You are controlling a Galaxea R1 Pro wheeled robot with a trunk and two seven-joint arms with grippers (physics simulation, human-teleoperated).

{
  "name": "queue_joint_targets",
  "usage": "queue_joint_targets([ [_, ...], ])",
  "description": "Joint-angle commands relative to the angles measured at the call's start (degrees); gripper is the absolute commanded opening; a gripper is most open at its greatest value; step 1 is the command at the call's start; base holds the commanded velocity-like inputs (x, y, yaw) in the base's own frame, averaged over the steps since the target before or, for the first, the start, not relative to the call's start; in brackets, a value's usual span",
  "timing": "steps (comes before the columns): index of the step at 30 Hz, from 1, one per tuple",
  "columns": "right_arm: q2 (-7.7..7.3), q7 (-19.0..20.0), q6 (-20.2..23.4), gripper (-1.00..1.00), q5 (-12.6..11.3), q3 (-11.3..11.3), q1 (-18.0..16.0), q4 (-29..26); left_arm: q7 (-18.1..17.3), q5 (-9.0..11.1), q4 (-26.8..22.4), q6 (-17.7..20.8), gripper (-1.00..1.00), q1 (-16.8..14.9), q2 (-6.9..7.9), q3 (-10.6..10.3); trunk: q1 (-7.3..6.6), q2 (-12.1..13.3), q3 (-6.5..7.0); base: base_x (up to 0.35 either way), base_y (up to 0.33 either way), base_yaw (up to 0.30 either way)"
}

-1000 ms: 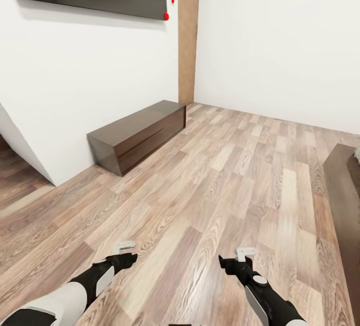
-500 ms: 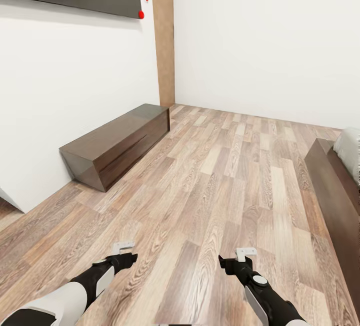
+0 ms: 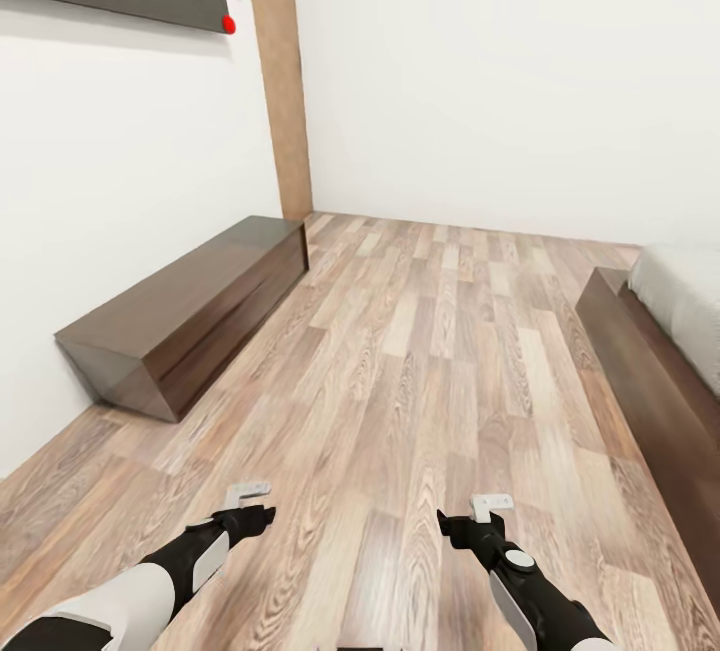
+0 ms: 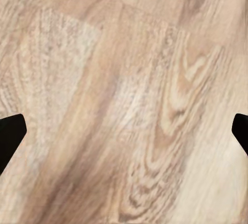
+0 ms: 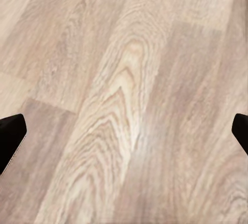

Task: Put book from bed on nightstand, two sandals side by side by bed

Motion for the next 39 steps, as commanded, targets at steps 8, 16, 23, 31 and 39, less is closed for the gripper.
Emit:
queue_joint_targets([
  [8, -0.06, 0.0, -0.1, 1.0, -0.6, 0.3, 0.0, 0.0, -0.1, 0.5, -0.1, 0.3, 1.0, 0.0, 0.05, -0.4, 0.01, 0.0, -0.05, 0.286, 0.163, -0.275],
  [16, -0.06, 0.0, -0.1, 1.0, -0.6, 0.3, 0.0, 0.0, -0.1, 0.4, -0.1, 0.3, 1.0, 0.4, 0.04, -0.4, 0.01, 0.0, -0.05, 0.328, 0.017, -0.273],
  [23, -0.06, 0.0, -0.1, 1.0, -0.6, 0.3, 0.0, 0.0, -0.1, 0.4, -0.1, 0.3, 1.0, 0.4, 0.05, -0.4, 0.01, 0.0, -0.05, 0.333, 0.001, -0.252],
  [31, -0.06, 0.1, -0.1, 1.0, -0.6, 0.3, 0.0, 0.0, -0.1, 0.5, -0.1, 0.3, 1.0, 0.4, 0.05, -0.4, 0.01, 0.0, -0.05, 0.333, 0.0, -0.069],
  [39, -0.06, 0.2, -0.1, 1.0, -0.6, 0.3, 0.0, 0.0, -0.1, 0.5, -0.1, 0.3, 1.0, 0.4, 0.05, -0.4, 0.01, 0.0, -0.05, 0.333, 0.0, -0.007],
])
